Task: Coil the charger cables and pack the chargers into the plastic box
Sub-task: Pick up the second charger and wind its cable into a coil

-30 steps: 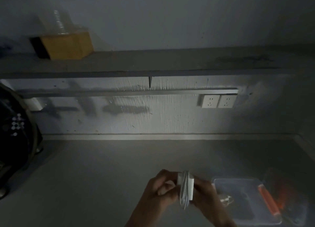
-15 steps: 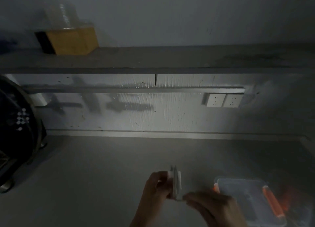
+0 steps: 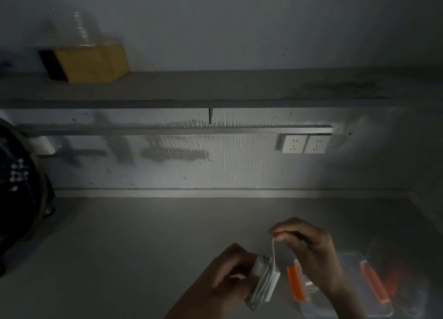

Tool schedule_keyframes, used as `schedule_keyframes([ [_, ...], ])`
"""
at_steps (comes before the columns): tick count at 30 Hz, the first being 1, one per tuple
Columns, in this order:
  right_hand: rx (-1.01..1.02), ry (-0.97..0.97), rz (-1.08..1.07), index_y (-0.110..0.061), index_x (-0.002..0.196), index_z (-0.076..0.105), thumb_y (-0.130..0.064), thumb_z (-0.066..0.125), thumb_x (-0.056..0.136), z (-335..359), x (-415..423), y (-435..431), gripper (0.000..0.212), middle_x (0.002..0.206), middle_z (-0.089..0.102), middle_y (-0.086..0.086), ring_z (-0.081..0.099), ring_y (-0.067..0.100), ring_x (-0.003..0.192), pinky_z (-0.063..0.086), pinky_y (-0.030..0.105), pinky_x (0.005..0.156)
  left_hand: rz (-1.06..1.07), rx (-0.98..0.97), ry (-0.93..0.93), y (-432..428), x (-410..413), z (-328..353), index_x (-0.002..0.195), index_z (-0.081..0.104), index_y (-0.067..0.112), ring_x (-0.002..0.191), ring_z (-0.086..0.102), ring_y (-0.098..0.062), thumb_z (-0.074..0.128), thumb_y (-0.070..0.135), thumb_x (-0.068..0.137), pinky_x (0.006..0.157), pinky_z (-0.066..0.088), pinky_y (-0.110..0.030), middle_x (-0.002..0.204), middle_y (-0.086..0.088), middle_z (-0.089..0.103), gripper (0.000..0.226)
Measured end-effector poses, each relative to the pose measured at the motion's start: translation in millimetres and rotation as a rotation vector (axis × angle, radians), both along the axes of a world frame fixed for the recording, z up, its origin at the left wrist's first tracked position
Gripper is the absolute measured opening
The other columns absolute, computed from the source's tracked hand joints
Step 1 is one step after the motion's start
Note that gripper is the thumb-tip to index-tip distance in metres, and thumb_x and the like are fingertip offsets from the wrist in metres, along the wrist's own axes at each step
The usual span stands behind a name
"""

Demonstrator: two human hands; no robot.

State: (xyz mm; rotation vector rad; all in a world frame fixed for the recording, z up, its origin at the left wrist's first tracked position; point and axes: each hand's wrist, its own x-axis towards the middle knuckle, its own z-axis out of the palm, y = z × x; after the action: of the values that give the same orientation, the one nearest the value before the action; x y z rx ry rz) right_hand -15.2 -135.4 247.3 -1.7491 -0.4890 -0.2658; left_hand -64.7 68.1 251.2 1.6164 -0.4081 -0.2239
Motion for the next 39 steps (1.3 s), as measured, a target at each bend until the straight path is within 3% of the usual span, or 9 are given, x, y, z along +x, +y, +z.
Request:
schedule_keyframes([
  [6,-0.050,0.264,0.002,-0.038,0.084,0.072,-0.041,0.062,0.087,-33,-13,24,0.011,0.052,0.058,-0.007,0.047,0.001,0.048,0.040,0.020,0.051,0.147,-0.069,-0.037,6,11,-17,0.100,0.067,-0.002,0.089,0.066,-0.017,0.067,0.005,0.083,0.076,0.048,-0.022,0.093,-0.015,0.057,0.019],
  [13,-0.224,0.246,-0.084,-0.065,0.110,0.052,-0.011,0.060,0.090,-45,-31,43,0.058,0.071,0.066,-0.021,0.057,0.002,0.040,0.045,0.012,0.044,0.375,-0.483,0.255,-7,25,-53,0.082,0.080,0.011,0.078,0.072,-0.018,0.077,0.016,0.039,0.066,0.056,-0.025,0.083,-0.009,0.077,0.044],
  [15,-0.212,0.237,-0.090,-0.057,0.111,0.062,-0.004,0.058,0.090,-41,-35,50,0.057,0.071,0.070,-0.010,0.061,0.003,0.040,0.048,0.011,0.043,0.381,-0.611,0.302,-8,26,-60,0.085,0.080,0.011,0.078,0.073,-0.022,0.088,0.016,0.030,0.063,0.058,-0.029,0.084,-0.011,0.077,0.056],
  [17,-0.062,0.283,-0.093,-0.024,0.115,0.069,0.006,0.056,0.090,-38,-38,52,0.041,0.071,0.073,0.002,0.064,0.006,0.045,0.051,0.011,0.047,0.392,-0.663,0.280,-9,26,-64,0.090,0.079,0.011,0.081,0.073,-0.025,0.094,0.025,0.030,0.065,0.059,-0.031,0.089,-0.014,0.077,0.064],
  [20,0.004,0.363,-0.034,-0.003,0.116,0.066,0.006,0.055,0.089,-37,-35,53,0.030,0.077,0.077,0.007,0.068,0.006,0.058,0.051,0.009,0.055,0.489,-0.514,0.187,-14,25,-70,0.100,0.076,0.020,0.094,0.071,-0.025,0.091,0.028,0.044,0.077,0.058,-0.030,0.102,-0.013,0.075,0.058],
  [24,0.127,0.430,-0.083,-0.012,0.117,0.066,0.001,0.065,0.086,-39,-27,49,0.034,0.093,0.077,-0.011,0.070,-0.002,0.070,0.051,0.008,0.057,0.574,-0.259,0.078,-21,24,-71,0.110,0.071,0.021,0.099,0.069,-0.022,0.083,0.044,0.061,0.079,0.055,-0.028,0.111,-0.010,0.073,0.055],
  [28,-0.068,0.282,-0.160,-0.046,0.111,0.066,-0.009,0.073,0.077,-46,-21,34,0.051,0.109,0.071,-0.021,0.066,-0.007,0.094,0.047,0.006,0.077,0.424,-0.195,0.126,-19,28,-71,0.103,0.071,0.017,0.084,0.072,-0.017,0.076,0.025,0.056,0.065,0.058,-0.027,0.096,-0.006,0.077,0.047],
  [33,-0.325,0.090,-0.097,-0.056,0.123,0.054,-0.006,0.070,0.083,-51,-14,13,0.066,0.136,0.050,-0.031,0.052,-0.007,0.122,0.043,0.017,0.101,0.170,-0.137,0.260,-14,28,-55,0.118,0.057,0.021,0.093,0.071,-0.018,0.071,0.037,0.062,0.078,0.059,-0.036,0.111,-0.003,0.070,0.059],
  [39,-0.374,0.037,0.077,-0.036,0.133,0.053,-0.002,0.056,0.093,-45,-7,11,0.053,0.137,0.055,-0.017,0.050,0.000,0.128,0.038,0.018,0.106,0.286,0.084,0.198,-32,25,-40,0.100,0.061,0.037,0.048,0.061,-0.021,0.044,0.048,0.086,0.046,0.048,-0.029,0.072,-0.005,0.067,0.025],
])
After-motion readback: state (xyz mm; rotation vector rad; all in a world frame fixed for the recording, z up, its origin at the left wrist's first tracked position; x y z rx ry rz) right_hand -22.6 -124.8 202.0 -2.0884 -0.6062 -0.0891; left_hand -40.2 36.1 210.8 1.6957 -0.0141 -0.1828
